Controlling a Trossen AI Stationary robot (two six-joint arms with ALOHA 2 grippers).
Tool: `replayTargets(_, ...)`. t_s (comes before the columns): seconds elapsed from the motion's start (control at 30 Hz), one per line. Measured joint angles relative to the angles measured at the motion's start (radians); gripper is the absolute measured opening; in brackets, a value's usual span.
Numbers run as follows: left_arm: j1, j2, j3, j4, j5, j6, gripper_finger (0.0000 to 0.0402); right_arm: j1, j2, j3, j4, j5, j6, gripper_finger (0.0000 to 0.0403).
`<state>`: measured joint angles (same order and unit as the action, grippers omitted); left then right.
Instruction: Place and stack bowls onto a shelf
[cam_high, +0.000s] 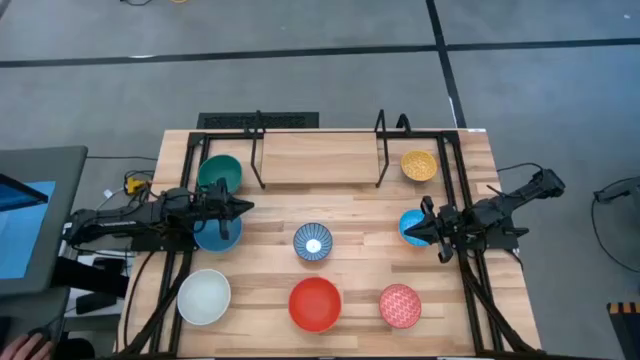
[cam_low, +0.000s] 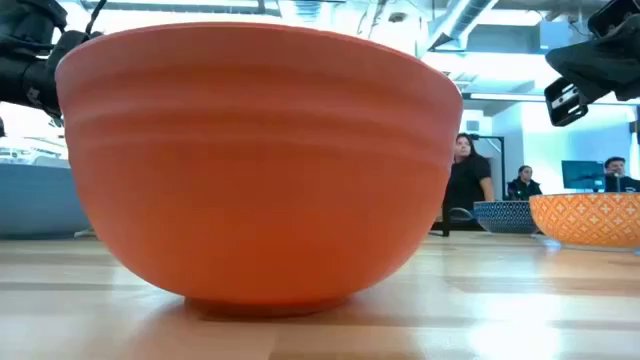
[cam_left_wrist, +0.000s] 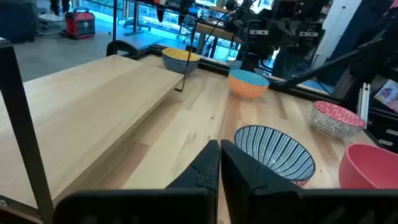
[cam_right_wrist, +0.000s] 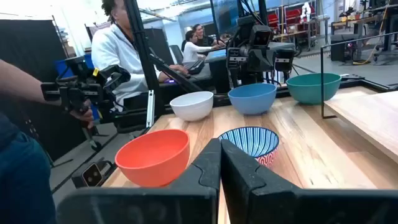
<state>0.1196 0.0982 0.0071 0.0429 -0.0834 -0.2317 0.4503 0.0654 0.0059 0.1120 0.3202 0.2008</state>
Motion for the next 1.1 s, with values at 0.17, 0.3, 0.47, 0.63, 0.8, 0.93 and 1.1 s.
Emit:
replayTargets(0.17, 0.000, 0.000, 0.000, 0.000, 0.000, 0.000, 0.0000, 0.000, 0.000, 0.000, 0.000, 0.000, 0.000, 0.0031)
replayTargets(0.3, 0.000, 0.000, 0.000, 0.000, 0.000, -0.032, 0.0000, 0.000, 0.000, 0.000, 0.017, 0.000, 0.000, 0.0030)
replayTargets(0.47, 0.000, 0.003, 0.023, -0.018, -0.007, -0.127, 0.0000, -0.009, 0.000, 0.000, 0.130, 0.091, 0.000, 0.0031)
replayTargets(0.63, 0.000, 0.047, 0.136, 0.005, -0.011, -0.097, 0.0016, -0.059, 0.007, 0.035, 0.292, 0.271, 0.093, 0.0031)
replayTargets(0.8, 0.001, 0.222, 0.298, 0.001, -0.063, -0.095, 0.0081, -0.143, 0.083, 0.158, 0.266, 0.314, 0.166, 0.0035)
replayTargets(0.93, 0.001, 0.436, 0.472, -0.012, -0.064, -0.068, 0.0145, -0.217, 0.215, 0.278, 0.257, 0.369, 0.168, 0.0051)
replayTargets(1.1, 0.026, 0.669, 0.722, -0.155, -0.166, -0.080, 0.0191, -0.307, 0.358, 0.467, 0.043, 0.529, 0.263, 0.0082)
